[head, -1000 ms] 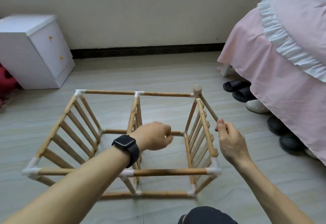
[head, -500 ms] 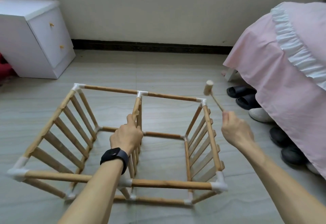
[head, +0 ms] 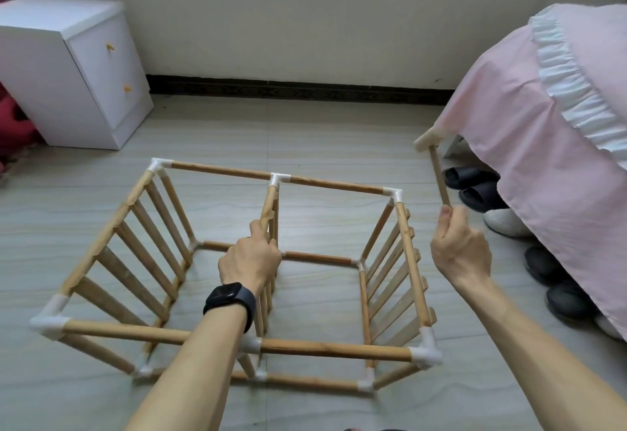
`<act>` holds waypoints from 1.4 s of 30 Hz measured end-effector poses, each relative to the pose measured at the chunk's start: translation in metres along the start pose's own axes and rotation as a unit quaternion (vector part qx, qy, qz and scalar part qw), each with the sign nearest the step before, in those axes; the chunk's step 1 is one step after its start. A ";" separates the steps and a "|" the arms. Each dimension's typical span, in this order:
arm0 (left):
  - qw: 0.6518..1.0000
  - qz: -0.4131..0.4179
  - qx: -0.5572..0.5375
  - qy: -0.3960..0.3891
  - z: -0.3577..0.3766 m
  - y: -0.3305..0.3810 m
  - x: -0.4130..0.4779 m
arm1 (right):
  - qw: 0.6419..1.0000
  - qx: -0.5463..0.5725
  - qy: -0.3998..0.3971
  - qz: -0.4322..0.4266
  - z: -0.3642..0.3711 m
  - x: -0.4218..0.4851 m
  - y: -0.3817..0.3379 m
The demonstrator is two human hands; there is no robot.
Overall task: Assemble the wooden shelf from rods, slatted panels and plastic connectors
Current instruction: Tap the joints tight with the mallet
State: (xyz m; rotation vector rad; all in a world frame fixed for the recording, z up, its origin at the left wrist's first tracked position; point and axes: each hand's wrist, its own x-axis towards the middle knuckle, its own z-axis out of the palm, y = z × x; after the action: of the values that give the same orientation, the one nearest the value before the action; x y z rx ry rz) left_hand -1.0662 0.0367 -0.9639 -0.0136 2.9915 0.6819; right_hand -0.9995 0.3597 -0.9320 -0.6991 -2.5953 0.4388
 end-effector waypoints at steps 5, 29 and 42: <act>1.000 0.008 -0.010 0.012 -0.001 0.001 -0.004 | 0.995 -0.053 -0.079 0.024 -0.004 -0.004 -0.002; 0.996 -0.029 -0.069 -0.055 0.012 0.005 -0.062 | 0.958 0.124 -0.159 -0.202 0.042 -0.055 -0.160; 0.996 -0.024 -0.073 -0.044 0.017 0.005 -0.059 | 0.968 0.099 -0.164 -0.161 0.049 -0.052 -0.154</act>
State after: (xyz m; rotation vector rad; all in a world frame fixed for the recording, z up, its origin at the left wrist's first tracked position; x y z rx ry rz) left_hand -1.0063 0.0480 -0.9728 -0.0622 2.8418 0.8693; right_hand -1.0432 0.1957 -0.9289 -0.1390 -2.8443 0.7485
